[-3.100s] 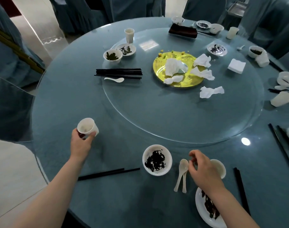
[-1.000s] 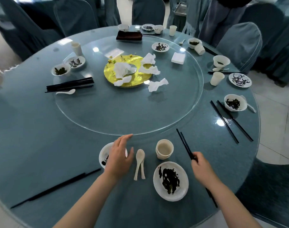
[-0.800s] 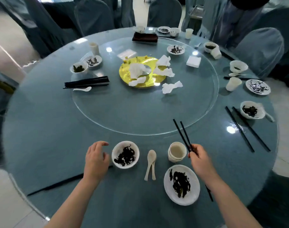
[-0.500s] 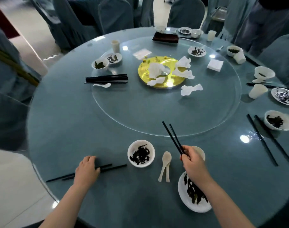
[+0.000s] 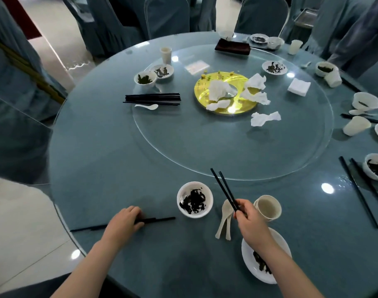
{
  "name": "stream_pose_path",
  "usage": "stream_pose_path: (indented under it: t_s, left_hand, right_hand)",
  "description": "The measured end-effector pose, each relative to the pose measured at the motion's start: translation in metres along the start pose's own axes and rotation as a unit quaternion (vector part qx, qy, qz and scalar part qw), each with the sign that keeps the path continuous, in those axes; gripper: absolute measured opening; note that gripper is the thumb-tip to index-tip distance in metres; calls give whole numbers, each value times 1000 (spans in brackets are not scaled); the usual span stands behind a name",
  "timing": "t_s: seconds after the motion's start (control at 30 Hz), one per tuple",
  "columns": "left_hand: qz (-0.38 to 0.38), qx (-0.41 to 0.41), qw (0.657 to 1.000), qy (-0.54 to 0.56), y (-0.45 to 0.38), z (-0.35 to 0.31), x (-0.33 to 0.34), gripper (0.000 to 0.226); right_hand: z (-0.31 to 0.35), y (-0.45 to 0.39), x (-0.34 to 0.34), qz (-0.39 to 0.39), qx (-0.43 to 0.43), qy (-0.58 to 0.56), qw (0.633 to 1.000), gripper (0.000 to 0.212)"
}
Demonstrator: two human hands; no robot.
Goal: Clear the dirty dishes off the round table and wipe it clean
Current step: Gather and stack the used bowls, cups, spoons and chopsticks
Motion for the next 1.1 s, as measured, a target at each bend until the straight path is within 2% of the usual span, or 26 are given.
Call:
stream_pose_path:
  t_s: [0.07,0.17,0.5,0.6,0.67,0.73,0.8,0.87,0.97,1.1]
  left_hand:
    - [15,-7,1000,2,-3,-1,0,16]
    - [27,-22,999,-21,-3,-7,1,19]
    - [-9,-36,999,-27,3,-21,2,13]
    - [-74,-46,996,29,-5,-32,-27,10]
    - [-125,-58,985,106,-9,-47,-56,5]
    - [-121,-73,971,192,-16,-68,-83,7]
    - [-80,-88,946,302,-22,-93,-102,11]
    - [-58,-95,903,416,-27,-121,-115,17]
    - [-43,-122,815,565,-31,-161,-120,14]
    - [-3,-161,700,695,-28,-198,-111,15]
  right_hand:
    - [1,2,0,2,0,-3,1000,29]
    - [4,5,0,4,-3,-4,1000,30]
    - [10,11,-6,23,16,-5,1000,29]
    - [17,7,-7,28,24,-25,999,29]
    - [28,7,-7,31,27,-57,998,28]
    - [42,8,-5,34,21,-96,995,29]
    - [59,10,-1,37,3,-122,992,32]
    - [77,11,5,46,-20,-138,989,34]
    - [98,15,16,51,-68,-128,988,34]
    - [106,19,26,-6,-120,-62,991,17]
Point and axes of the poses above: each hand's wrist, its own y-axis away from the middle knuckle, its own x-axis out of the palm, z = x × y, the point moved 6 cm from there along -y, towards the middle knuckle, and after that the axes turned 5 degrees about -z, right-handed, at the moved point
